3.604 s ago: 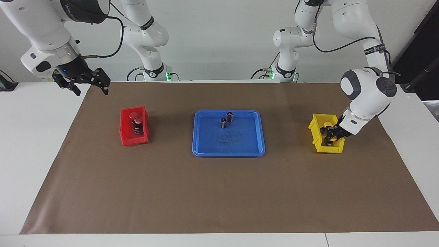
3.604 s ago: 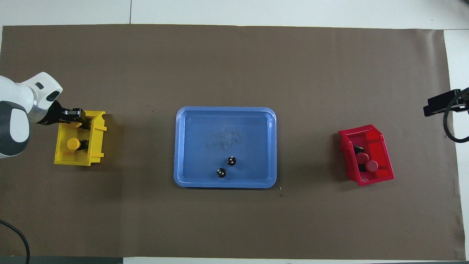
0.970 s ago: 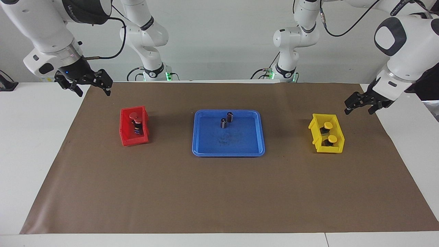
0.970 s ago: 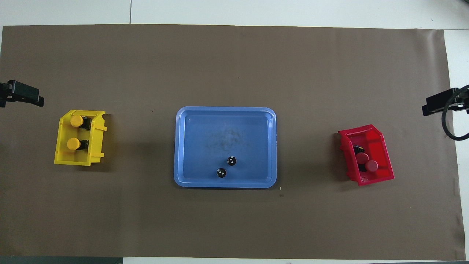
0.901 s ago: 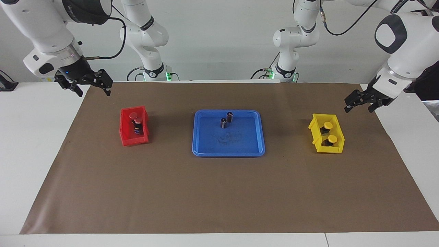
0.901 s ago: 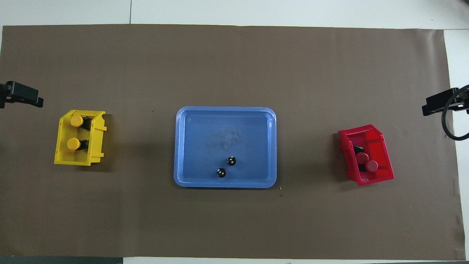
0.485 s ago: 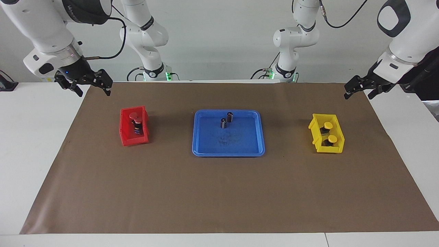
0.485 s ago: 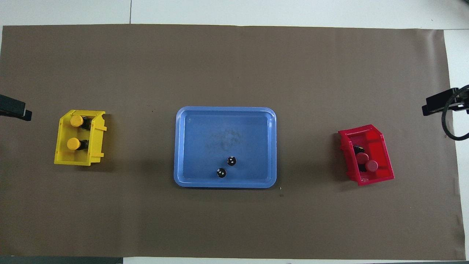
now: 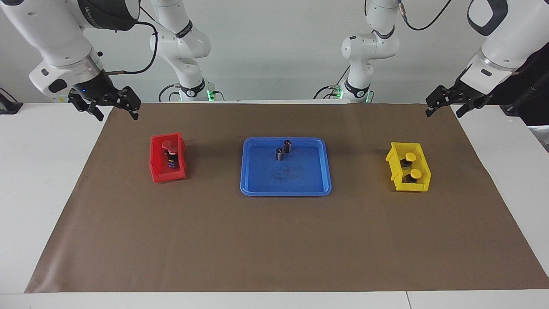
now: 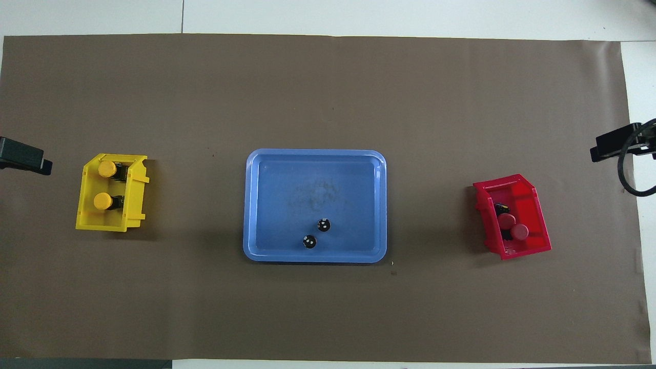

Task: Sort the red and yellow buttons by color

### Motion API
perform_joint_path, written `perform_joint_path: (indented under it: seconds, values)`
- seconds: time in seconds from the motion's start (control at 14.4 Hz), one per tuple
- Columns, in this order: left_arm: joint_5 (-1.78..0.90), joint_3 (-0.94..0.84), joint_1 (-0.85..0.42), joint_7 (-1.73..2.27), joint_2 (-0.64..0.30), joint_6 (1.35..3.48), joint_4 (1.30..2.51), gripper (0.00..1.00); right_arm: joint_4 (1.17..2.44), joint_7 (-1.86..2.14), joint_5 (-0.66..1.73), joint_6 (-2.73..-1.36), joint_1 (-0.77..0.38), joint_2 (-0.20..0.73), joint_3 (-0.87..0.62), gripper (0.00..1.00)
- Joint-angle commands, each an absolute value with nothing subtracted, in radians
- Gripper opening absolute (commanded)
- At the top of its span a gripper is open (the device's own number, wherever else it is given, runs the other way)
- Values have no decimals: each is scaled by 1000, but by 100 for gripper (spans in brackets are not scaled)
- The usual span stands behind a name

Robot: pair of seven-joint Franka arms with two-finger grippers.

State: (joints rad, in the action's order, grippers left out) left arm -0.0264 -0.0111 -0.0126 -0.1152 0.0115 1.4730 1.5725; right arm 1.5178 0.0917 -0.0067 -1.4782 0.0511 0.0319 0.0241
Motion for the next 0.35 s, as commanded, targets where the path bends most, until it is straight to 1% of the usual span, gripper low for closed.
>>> perform_joint_path:
  seconds: [0.0, 0.28]
  values:
    - [-14, -6, -52, -109, 8, 1437, 1526, 100, 1516, 83, -9, -1470, 54, 29, 21, 100]
    - [-18, -5, -57, -109, 17, 1436, 1526, 100, 1516, 83, -9, -1470, 54, 29, 21, 100]
